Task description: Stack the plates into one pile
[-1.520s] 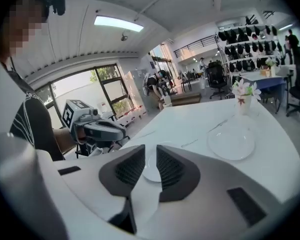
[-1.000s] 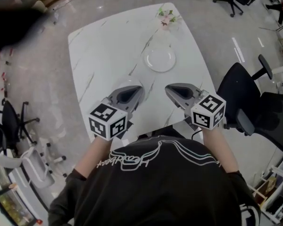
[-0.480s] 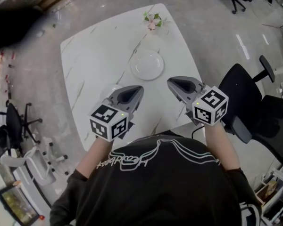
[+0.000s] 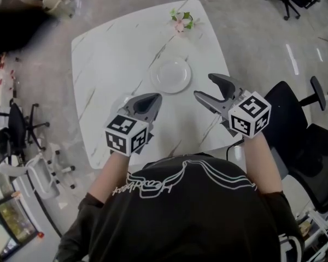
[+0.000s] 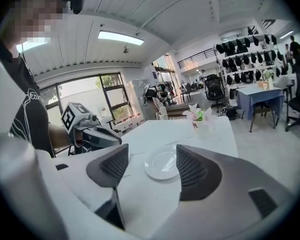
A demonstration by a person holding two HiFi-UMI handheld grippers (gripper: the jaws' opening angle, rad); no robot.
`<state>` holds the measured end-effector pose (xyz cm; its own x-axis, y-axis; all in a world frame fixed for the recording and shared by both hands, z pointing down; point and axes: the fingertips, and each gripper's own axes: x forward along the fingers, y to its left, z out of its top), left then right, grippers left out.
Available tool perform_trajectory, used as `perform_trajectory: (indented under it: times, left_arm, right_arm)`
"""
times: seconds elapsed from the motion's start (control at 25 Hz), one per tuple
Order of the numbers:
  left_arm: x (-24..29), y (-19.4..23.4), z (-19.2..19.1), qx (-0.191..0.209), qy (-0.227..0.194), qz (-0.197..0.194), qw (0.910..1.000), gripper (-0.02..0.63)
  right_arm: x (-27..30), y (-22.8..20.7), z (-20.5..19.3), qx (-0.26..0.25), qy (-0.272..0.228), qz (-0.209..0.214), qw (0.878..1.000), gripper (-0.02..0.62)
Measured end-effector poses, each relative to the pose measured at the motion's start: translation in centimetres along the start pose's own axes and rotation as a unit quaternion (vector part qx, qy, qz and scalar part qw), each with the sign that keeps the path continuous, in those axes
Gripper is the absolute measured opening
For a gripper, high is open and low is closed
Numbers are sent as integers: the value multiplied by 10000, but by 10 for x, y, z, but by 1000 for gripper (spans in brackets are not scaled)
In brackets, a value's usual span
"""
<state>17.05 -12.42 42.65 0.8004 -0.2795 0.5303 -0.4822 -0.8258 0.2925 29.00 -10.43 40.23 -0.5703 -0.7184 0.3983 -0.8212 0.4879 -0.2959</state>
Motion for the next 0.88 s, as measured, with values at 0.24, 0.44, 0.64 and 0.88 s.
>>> perform_trajectory:
  times: [0.24,0.44,0.64,0.88]
  left_arm:
    - [30,30,-6,334,317,334,9984,25]
    - [53,62,-16,865,870,481,9913,25]
    - [73,80,-27,1372,1386,518,9794,25]
    - [86,91,-44,1828,1898,543,9631,25]
  right_arm:
    - [23,-24,-23,-96,426,180,9989,304]
    - [41,-40,-42,-26,765,288,9967,304]
    - [57,-46,-56,36,1069,405,9934,304]
    - [69,-51,-65,2,1422,483,9887,304]
